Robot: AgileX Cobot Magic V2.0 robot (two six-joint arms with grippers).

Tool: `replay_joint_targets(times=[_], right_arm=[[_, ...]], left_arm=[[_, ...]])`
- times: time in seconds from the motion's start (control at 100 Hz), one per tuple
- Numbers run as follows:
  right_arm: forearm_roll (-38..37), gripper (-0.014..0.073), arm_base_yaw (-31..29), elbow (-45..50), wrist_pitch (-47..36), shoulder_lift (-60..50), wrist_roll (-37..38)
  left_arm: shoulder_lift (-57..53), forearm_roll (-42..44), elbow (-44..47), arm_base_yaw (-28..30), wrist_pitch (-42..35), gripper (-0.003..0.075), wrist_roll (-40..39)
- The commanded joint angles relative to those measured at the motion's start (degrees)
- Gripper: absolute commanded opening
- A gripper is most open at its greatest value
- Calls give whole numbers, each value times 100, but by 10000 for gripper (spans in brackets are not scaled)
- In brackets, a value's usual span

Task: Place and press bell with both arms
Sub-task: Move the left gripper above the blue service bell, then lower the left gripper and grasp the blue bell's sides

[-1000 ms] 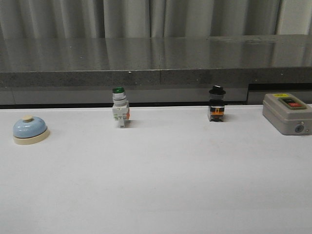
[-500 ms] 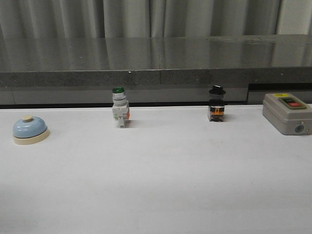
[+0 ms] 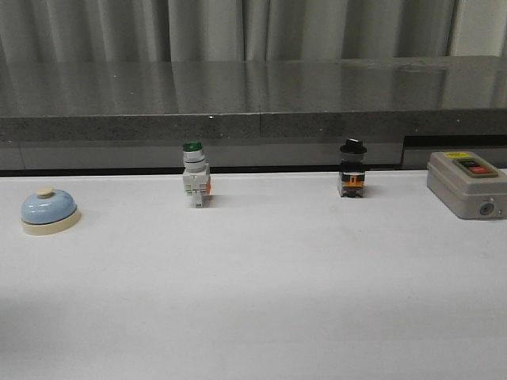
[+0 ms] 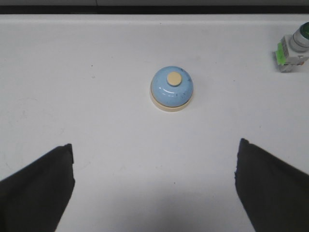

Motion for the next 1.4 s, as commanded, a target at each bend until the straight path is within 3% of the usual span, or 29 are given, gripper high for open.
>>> replay_joint_targets(times=[0.0, 0.23, 0.58, 1.25, 1.39], right_arm=[[-60, -60, -39, -78, -479, -105, -60], [-60, -60, -39, -78, -479, -105, -60], [-60, -60, -39, -78, -479, -105, -60], [-60, -60, -39, -78, -479, -105, -60], [-60, -60, -39, -78, -479, -105, -60]], left_arm=[[274, -92, -421, -91, -434, 638, 32], [1652, -38, -1322, -526, -485, 638, 127], [3410, 204, -2538, -552, -429, 637, 127], [4801, 204, -2703, -552, -608, 637, 127], [4878, 204, -2703, -552, -600, 583, 127]])
